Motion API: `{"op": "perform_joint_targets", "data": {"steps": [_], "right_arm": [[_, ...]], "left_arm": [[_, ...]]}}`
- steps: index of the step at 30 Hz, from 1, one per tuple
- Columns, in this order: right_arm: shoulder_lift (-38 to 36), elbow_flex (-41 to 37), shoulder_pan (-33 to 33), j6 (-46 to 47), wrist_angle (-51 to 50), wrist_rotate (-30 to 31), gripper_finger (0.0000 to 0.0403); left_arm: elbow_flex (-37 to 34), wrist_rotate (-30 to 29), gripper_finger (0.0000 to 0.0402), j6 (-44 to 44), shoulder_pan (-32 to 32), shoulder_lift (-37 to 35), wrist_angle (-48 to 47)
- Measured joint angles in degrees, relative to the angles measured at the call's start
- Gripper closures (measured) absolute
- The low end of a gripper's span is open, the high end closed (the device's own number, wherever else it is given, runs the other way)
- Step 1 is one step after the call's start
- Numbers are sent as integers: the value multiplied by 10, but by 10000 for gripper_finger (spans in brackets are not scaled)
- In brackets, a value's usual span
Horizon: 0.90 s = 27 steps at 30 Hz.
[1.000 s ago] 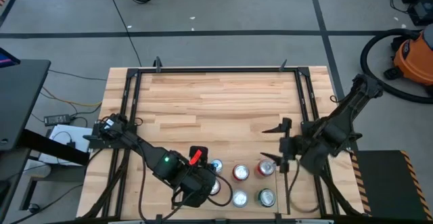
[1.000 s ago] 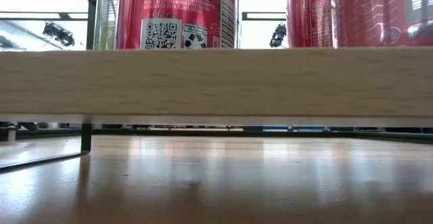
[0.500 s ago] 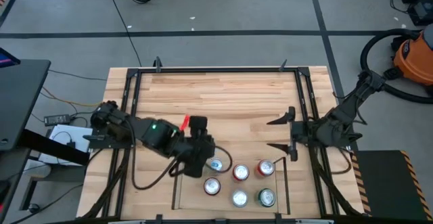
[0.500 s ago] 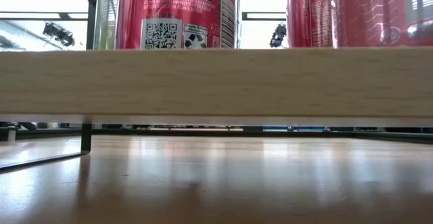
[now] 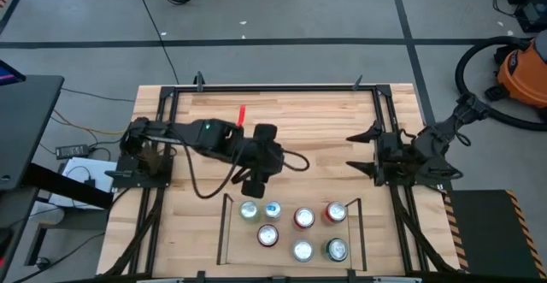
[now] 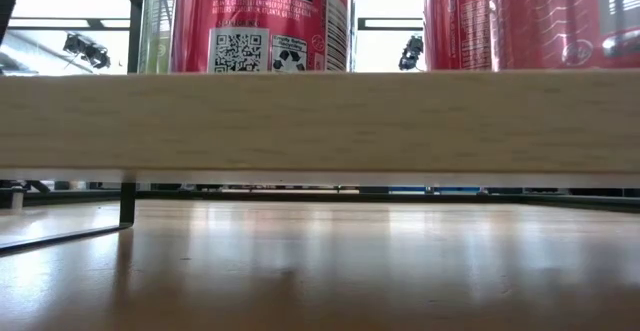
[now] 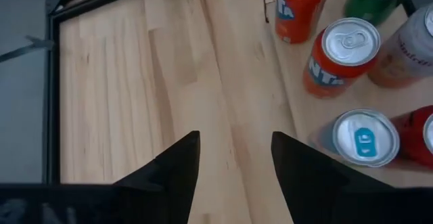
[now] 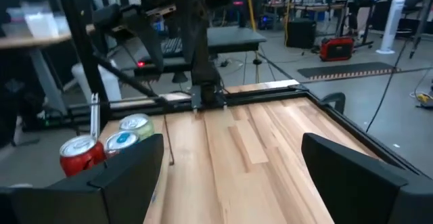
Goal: Place canned beverage on shelf
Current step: Return to Home Position
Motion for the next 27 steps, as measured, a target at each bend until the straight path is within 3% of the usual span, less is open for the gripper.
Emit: {"op": "perform_joint_targets", "data": {"steps": [6,12,18,24,27], "right_arm": [[-42,-19,-2,21,14,3,41],[-51,-19,-2,23,10,15,41],[-42,-19,-2,48,2,13,41],[-61,-19,-2,-11,4,0,41],[-83,-19,-2,-33,3,-17,41]], "left_arm": [[0,16,209,39,26,0,9],[-8,42,209,41,13,0,17],[-114,42,209,-3,-22,-33,71],[-229,-7,209,-66,-67,-106,81],[-299,-23,209,-85,-74,-169,146]]}}
